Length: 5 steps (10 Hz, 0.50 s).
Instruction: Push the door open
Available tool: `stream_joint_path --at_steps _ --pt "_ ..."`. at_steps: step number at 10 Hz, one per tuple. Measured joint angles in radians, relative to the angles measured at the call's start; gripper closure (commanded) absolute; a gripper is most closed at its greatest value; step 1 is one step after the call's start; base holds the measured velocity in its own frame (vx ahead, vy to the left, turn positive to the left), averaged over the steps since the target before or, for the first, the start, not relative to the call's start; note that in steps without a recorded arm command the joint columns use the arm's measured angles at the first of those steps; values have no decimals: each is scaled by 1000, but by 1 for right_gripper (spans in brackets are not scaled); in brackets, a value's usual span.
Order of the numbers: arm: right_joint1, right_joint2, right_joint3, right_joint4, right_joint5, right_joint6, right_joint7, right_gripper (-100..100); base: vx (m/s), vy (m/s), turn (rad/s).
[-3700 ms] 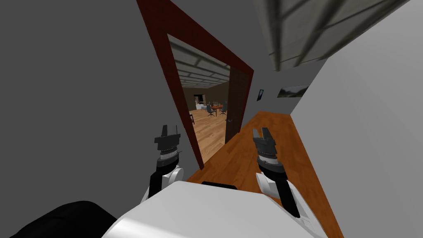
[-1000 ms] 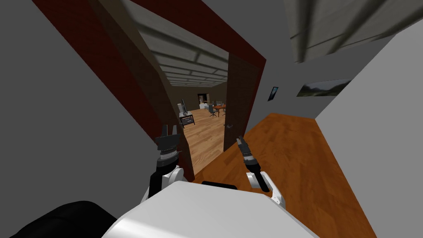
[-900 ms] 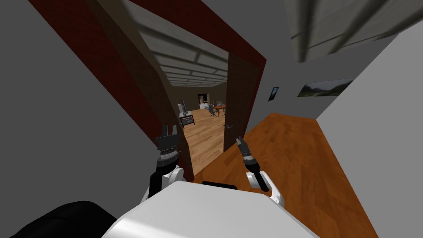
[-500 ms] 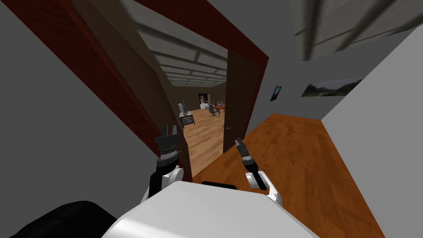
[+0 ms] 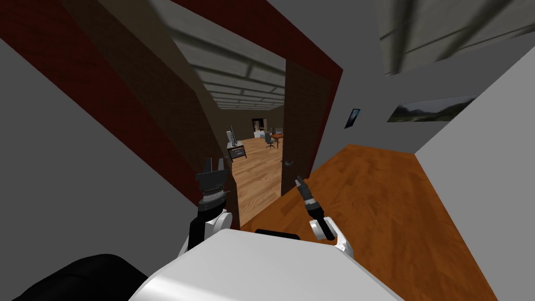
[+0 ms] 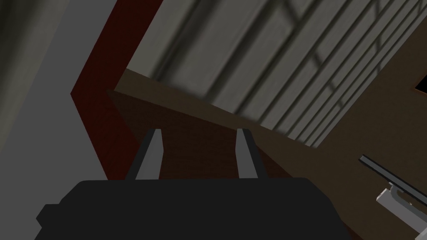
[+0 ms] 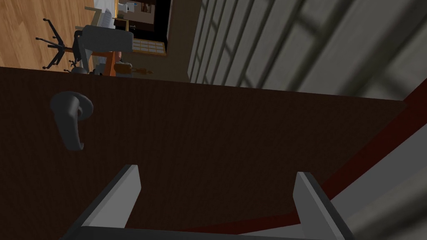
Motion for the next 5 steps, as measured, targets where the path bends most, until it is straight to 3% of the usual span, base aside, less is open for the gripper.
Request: stream_joint_path --at_steps 5 --pt "-50 -2 10 126 26 -22 -27 -100 83 -82 41"
